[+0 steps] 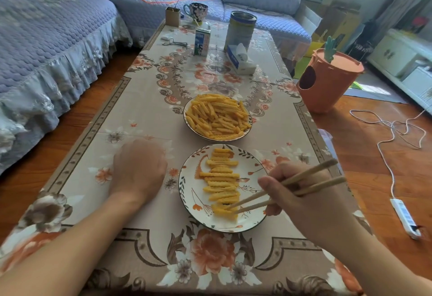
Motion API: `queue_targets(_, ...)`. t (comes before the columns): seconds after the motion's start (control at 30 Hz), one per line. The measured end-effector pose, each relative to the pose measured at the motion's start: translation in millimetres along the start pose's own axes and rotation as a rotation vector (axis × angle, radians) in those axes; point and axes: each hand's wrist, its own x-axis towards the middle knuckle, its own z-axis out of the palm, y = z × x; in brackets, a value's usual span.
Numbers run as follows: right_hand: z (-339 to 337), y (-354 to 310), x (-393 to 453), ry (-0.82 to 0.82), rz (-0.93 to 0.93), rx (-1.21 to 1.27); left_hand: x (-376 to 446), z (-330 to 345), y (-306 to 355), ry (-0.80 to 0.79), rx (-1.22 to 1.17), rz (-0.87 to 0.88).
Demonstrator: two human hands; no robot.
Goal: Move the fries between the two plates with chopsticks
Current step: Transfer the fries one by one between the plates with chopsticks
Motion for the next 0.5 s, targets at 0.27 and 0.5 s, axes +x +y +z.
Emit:
queue_targets(0.27, 1, 3, 1, 0.011, -0.034, 0.027, 0, 0, 0, 0.007, 0.003, 0.002)
queue_targets(0.5, -22, -7, 16, 0.019, -0.06, 0.067, 0, 1, 0, 0.011, 0.01, 0.013)
